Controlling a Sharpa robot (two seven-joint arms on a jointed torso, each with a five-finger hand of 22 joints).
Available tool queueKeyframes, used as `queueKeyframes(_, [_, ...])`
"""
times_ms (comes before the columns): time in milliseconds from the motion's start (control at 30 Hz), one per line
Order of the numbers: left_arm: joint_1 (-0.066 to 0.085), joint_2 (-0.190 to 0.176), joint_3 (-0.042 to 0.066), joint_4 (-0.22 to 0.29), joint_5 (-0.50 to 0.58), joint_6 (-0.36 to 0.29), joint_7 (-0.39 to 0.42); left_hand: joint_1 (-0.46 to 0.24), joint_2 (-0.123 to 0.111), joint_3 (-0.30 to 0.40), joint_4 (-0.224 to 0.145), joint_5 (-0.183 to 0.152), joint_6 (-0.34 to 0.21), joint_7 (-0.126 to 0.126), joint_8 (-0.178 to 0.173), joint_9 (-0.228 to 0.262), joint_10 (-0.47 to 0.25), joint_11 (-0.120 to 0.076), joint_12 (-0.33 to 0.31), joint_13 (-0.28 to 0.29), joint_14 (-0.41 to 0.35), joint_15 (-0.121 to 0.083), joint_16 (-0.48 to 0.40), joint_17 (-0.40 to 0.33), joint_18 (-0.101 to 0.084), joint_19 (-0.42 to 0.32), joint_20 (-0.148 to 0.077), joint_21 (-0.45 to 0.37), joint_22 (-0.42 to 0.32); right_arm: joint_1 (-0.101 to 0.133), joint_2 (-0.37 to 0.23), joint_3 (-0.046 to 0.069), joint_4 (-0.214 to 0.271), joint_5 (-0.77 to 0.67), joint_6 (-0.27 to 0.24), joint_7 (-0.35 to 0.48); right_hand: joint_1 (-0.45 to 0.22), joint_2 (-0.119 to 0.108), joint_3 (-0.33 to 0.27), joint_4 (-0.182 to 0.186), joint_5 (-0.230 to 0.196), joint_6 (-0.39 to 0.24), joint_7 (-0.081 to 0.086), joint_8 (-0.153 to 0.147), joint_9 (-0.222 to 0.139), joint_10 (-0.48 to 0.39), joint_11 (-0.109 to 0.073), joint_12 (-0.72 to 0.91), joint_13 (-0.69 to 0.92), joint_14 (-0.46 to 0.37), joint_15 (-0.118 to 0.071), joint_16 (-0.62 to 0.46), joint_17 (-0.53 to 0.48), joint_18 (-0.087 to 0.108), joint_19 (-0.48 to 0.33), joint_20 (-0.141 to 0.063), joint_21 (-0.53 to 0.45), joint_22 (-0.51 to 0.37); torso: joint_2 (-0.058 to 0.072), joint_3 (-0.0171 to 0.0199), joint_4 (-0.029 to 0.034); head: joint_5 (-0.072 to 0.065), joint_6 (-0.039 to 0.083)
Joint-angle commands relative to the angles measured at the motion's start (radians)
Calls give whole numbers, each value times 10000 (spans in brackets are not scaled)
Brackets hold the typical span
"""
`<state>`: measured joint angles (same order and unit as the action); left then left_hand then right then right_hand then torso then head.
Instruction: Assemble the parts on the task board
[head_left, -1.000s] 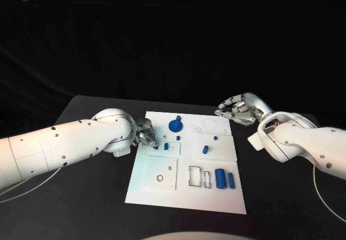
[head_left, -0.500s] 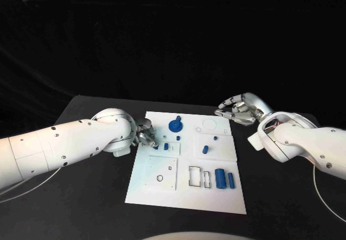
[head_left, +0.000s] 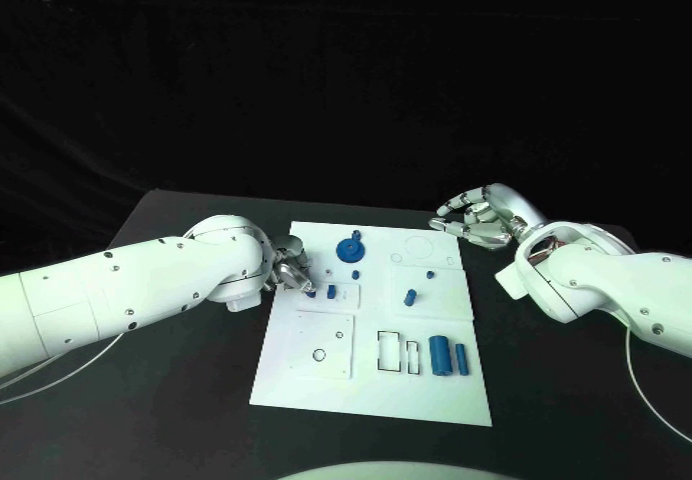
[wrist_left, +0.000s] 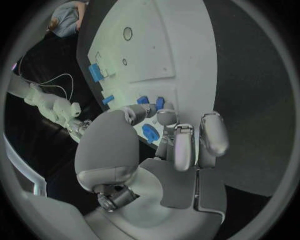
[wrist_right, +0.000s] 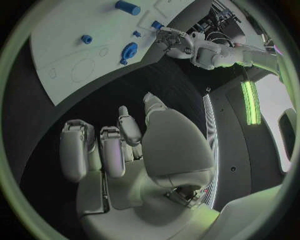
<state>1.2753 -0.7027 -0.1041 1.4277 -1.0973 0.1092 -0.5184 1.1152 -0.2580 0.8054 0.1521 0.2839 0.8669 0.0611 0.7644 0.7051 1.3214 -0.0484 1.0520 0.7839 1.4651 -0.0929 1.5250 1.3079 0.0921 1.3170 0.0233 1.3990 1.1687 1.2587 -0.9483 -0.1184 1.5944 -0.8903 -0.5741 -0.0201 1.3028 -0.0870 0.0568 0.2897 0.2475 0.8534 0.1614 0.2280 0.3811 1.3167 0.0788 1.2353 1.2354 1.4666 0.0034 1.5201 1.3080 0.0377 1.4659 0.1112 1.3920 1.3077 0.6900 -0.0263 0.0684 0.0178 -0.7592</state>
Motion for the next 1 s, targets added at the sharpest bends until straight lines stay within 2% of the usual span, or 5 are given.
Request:
queueKeyframes(33, [-29, 51, -20, 4, 136, 267, -14, -197, 7, -26, -65, -46, 497, -442, 25, 796, 37, -21, -31, -2, 819, -82, 63, 1650, -63, 33, -78, 46, 16, -5, -1, 0, 8, -80, 71, 73, -14, 82, -80, 13, 52, 13, -39, 39, -10, -7, -60, 24, -1, 723, -47, -60, 1238, 97, 49, -80, -43, 1284, 0, -2, 0, 1, -8])
queueKeyframes(600, [-29, 100, -20, -56, 153, 314, -11, -530, -27, -709, 322, -51, 685, -496, 35, 762, 76, -65, -1, 35, 837, -122, 97, 1725, -80, 83, -122, 69, 95, -5, -5, 0, 6, -81, 48, 107, -58, 87, -112, 25, 64, 12, -38, 46, -13, -15, -59, 15, -14, 722, -48, -64, 1232, 101, 42, -81, -60, 1273, 1, -8, 2, -21, -18])
queueKeyframes(1000, [-28, 110, -20, -112, 155, 297, -10, -777, 42, -1641, 870, -35, 779, -499, 4, 729, 97, -68, 29, 78, 849, -129, 121, 1775, -91, 115, -132, 80, 148, -5, -3, 0, 3, -81, 20, 116, -149, 110, -170, 33, 73, 2, -37, 54, -19, -29, -58, 0, -37, 721, -47, -67, 1229, 102, 43, -82, -67, 1272, 1, -9, -3, -13, -14])
